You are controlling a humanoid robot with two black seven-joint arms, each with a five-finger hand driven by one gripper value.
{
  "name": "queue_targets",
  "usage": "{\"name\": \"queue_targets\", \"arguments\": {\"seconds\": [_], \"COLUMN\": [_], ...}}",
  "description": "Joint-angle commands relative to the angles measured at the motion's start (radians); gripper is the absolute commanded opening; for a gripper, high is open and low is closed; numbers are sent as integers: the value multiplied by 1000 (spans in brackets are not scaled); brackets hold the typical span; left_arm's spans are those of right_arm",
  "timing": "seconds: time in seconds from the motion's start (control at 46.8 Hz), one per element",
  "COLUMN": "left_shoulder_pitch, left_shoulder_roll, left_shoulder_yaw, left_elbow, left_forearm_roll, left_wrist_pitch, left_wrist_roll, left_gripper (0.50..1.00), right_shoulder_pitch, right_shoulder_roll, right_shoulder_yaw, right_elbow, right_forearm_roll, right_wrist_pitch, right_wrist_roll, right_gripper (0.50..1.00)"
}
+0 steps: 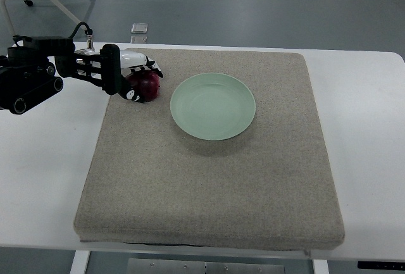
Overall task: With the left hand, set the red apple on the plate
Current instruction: 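Close the left hand's fingers around the red apple, then lift the apple with the left hand and carry it over the green plate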
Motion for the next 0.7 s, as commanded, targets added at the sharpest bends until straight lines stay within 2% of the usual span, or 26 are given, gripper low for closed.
{"name": "queue_targets", "arguments": {"seconds": [0.0,0.406,0.683], "left_shoulder_pitch": [-7,-75,-101], "left_shoulder_roll": [1,-4,-85], "left_shoulder_yaw": [-2,-17,-26], "left_elbow": [0,-23,-54], "left_forearm_roll": [-2,-14,-13], "left_wrist_pitch": [-1,2,32], "left_wrist_roll": [0,-4,-5], "left_gripper": [500,500,500], "right_shoulder_pitch": [0,0,0], "right_shoulder_roll": [0,0,0], "right_shoulder_yaw": [0,0,0], "right_elbow": [0,-1,0], "right_forearm_roll": [0,0,0], "right_wrist_pitch": [0,0,1], "right_wrist_roll": [0,0,0], "right_gripper": [932,932,930]}}
